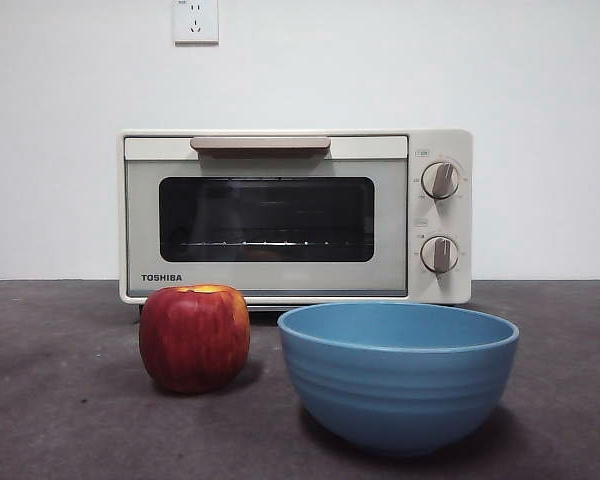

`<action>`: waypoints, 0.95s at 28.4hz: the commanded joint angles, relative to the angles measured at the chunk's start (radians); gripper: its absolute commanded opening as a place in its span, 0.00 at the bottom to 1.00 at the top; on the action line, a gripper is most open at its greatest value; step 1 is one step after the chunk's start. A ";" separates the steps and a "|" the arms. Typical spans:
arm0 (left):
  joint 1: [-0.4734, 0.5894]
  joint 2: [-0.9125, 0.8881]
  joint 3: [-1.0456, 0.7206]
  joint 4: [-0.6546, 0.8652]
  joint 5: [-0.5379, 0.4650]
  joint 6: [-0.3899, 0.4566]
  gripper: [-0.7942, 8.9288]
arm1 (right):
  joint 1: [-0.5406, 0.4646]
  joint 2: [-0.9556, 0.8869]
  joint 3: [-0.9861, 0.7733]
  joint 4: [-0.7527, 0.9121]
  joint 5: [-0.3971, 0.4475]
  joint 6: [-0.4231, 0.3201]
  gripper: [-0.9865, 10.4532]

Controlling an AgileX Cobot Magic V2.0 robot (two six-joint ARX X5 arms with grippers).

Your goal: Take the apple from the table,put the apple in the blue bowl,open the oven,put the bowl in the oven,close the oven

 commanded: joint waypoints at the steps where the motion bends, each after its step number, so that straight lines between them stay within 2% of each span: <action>1: -0.002 0.078 0.083 -0.054 0.065 0.107 0.09 | 0.036 0.084 0.084 -0.077 -0.069 -0.109 0.09; 4: -0.015 0.152 0.156 -0.132 0.109 0.154 0.09 | 0.099 0.170 0.167 -0.193 -0.085 -0.190 0.09; 9: -0.072 0.233 0.240 -0.230 0.114 0.213 0.09 | 0.231 0.275 0.259 -0.339 -0.083 -0.296 0.09; 15: -0.127 0.251 0.257 -0.248 0.114 0.228 0.09 | 0.352 0.326 0.268 -0.362 -0.065 -0.310 0.09; 18: -0.129 0.251 0.257 -0.249 0.114 0.227 0.09 | 0.375 0.335 0.268 -0.340 -0.066 -0.309 0.10; 19: -0.129 0.251 0.257 -0.249 0.114 0.227 0.09 | 0.375 0.335 0.268 -0.334 -0.066 -0.308 0.16; 21: -0.129 0.251 0.257 -0.250 0.114 0.227 0.09 | 0.375 0.337 0.268 -0.335 -0.055 -0.289 0.44; 22: -0.129 0.251 0.257 -0.250 0.114 0.227 0.09 | 0.375 0.338 0.268 -0.335 -0.027 -0.251 0.52; 27: -0.129 0.251 0.257 -0.248 0.114 0.227 0.09 | 0.414 0.379 0.268 -0.321 -0.013 -0.241 0.52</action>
